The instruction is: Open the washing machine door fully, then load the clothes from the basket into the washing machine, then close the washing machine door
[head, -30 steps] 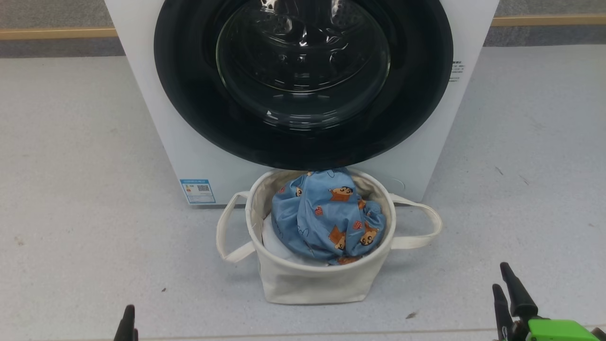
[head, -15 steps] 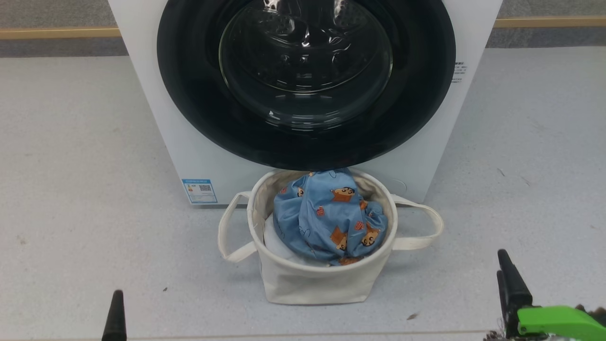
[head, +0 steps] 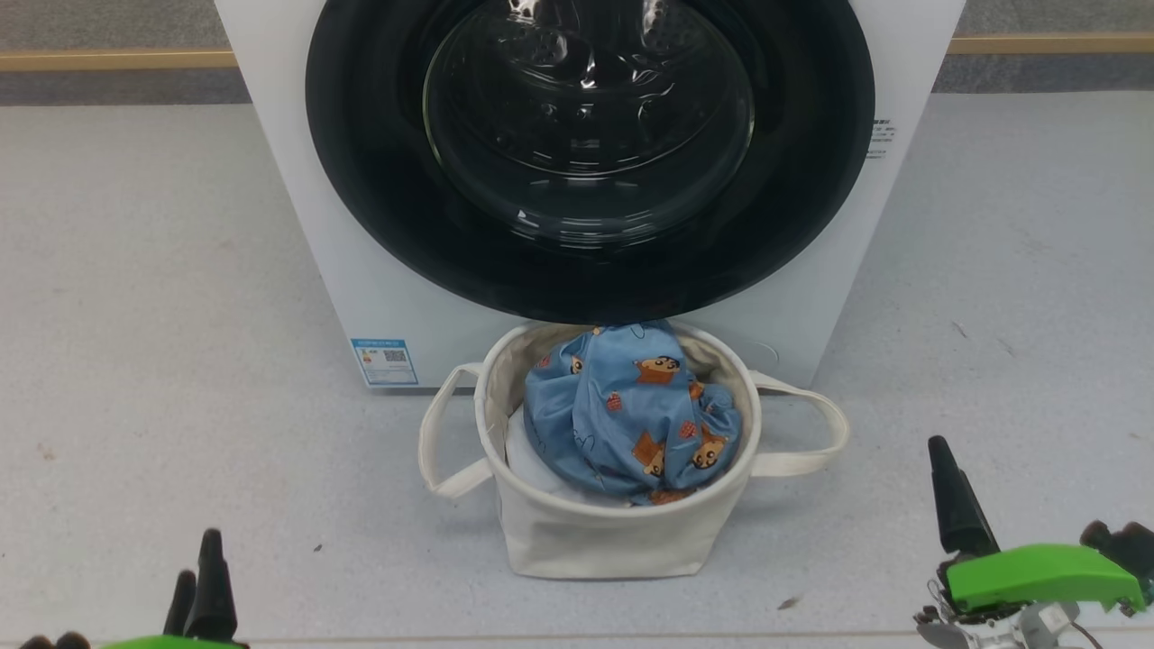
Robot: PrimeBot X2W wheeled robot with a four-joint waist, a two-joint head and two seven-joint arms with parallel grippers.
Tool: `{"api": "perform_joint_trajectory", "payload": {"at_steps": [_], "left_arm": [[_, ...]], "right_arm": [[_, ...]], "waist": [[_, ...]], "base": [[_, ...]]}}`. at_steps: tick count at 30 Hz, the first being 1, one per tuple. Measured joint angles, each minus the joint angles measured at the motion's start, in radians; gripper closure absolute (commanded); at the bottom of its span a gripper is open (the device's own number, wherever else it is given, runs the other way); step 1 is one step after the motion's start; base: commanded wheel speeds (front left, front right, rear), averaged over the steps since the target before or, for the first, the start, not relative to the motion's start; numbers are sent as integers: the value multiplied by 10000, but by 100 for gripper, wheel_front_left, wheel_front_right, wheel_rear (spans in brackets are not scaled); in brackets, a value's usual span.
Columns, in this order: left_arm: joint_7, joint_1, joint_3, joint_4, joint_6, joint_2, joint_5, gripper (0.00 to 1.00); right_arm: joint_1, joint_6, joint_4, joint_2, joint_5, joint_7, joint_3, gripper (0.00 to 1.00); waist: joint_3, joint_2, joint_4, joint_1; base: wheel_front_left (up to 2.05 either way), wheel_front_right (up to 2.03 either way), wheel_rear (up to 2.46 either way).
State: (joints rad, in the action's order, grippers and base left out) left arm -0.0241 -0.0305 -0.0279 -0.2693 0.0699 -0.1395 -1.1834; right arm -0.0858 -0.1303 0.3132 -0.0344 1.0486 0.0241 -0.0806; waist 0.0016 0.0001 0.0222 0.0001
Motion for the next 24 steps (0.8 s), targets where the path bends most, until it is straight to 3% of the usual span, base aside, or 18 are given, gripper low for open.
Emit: {"api": "perform_joint_trajectory", "payload": {"at_steps": [8,24], "left_arm": [[-226,-198,176,205,-219,-240,1338,0],[-669,-207,270,815,-360,-529,3340,0]], "right_arm": [[-118,0,-36,-4,-1779,217,130,0],[-378,0,-284,-12,-4125,702,307,0]], "waist": [[1,0,46,0],[-66,0,104,0]], "base": [[0,0,0],[0,0,0]]}}
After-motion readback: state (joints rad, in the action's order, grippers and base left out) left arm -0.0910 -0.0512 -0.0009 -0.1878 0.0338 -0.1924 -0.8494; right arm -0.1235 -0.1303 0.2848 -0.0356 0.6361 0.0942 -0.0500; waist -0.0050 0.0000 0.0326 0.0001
